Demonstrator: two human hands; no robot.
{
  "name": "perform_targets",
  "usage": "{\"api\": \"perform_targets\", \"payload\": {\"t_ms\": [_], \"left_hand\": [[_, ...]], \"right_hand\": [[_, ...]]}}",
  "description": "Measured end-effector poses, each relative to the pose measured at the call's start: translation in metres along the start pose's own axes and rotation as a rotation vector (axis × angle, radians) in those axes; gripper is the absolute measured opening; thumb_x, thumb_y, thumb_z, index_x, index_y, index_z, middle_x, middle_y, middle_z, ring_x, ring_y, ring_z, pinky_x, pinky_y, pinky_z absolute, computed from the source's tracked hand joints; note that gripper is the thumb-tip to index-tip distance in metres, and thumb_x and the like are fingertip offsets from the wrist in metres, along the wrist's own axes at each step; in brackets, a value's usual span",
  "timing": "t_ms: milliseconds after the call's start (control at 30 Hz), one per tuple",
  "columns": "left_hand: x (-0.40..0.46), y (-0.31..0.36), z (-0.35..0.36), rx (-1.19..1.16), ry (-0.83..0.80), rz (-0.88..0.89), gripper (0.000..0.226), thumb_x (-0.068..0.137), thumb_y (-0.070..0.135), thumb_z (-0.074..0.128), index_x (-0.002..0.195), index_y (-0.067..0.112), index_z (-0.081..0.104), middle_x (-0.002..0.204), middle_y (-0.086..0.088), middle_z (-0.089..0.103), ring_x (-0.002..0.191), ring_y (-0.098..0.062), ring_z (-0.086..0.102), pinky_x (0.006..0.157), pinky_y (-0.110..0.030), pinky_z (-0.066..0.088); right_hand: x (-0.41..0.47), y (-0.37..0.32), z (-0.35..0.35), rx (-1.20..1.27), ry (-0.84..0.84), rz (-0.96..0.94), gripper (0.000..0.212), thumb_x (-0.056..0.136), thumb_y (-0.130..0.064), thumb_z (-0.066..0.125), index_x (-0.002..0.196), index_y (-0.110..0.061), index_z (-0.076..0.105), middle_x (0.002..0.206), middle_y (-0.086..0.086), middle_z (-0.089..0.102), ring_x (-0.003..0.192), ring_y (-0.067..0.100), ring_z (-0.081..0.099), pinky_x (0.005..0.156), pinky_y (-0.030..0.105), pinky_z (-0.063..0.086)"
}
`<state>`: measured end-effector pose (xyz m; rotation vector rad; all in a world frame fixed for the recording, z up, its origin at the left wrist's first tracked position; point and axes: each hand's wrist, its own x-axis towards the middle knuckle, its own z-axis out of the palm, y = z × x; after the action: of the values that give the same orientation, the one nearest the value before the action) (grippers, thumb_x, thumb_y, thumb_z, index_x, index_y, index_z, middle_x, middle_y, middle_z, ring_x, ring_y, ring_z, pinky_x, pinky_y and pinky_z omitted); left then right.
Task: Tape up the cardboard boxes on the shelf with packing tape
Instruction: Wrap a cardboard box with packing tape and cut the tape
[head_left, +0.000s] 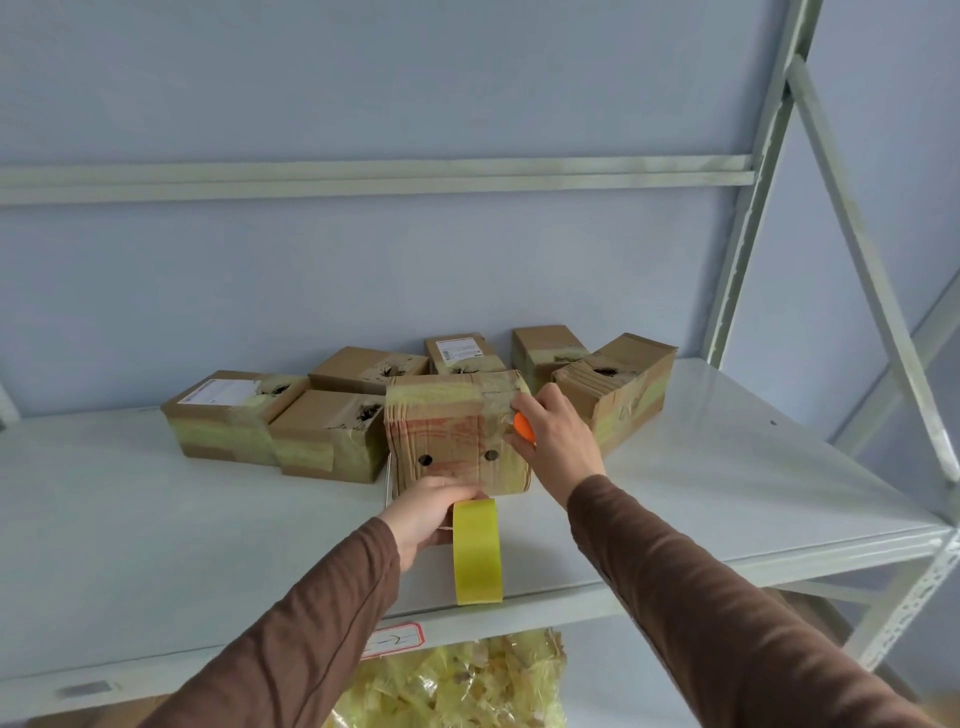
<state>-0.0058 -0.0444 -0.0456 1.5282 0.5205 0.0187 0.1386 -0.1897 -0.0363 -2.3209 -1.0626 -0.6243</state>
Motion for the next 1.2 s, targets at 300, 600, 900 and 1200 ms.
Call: {"api": "perform_targets", "payload": {"t_ms": [300,600,900,1200], "left_hand": [[-0.01,-0.001,-0.005,0.011,-0.02,0.081,0.022,0.103,0.023,0.059,0.096,0.014,0.078,0.091,-0.002,0.078,0.075,-0.01,0.068,0.068,-0.019,0.054],[-0.016,-0.003,-0.005,-0.037,-0.027,0.147,0.014,0.097,0.02,0.068,0.092,0.016,0.08,0.097,-0.003,0.078,0.085,-0.012,0.066,0.085,-0.028,0.048],[-0.008,0.033,0.015,-0.152,0.001,0.302,0.016,0.091,0.022,0.075,0.101,0.01,0.079,0.098,-0.007,0.08,0.08,-0.013,0.075,0.063,-0.023,0.057],[0.037,0.134,-0.001,0.059,0.205,0.525,0.008,0.091,0.029,0.076,0.093,0.024,0.081,0.097,0.01,0.076,0.066,0.002,0.054,0.061,-0.021,0.043]], "right_hand": [[0.01,-0.023,0.011,-0.15,0.118,0.072,0.056,0.077,-0.06,0.078,0.101,-0.019,0.049,0.1,0.0,0.042,0.09,0.022,0.048,0.057,0.031,0.047],[-0.014,-0.015,0.005,0.099,0.182,0.066,0.059,0.077,-0.032,0.088,0.125,-0.009,0.06,0.112,0.005,0.055,0.097,0.022,0.052,0.08,0.028,0.045],[-0.12,-0.055,-0.059,1.223,-0.319,0.284,0.057,0.098,-0.045,0.059,0.151,-0.051,0.038,0.098,-0.026,0.068,0.091,-0.007,0.063,0.08,0.007,0.045],[-0.129,-0.071,-0.083,1.051,-0.265,0.28,0.037,0.098,-0.047,0.061,0.134,-0.053,0.059,0.093,-0.023,0.051,0.077,0.0,0.043,0.078,0.013,0.043]]}}
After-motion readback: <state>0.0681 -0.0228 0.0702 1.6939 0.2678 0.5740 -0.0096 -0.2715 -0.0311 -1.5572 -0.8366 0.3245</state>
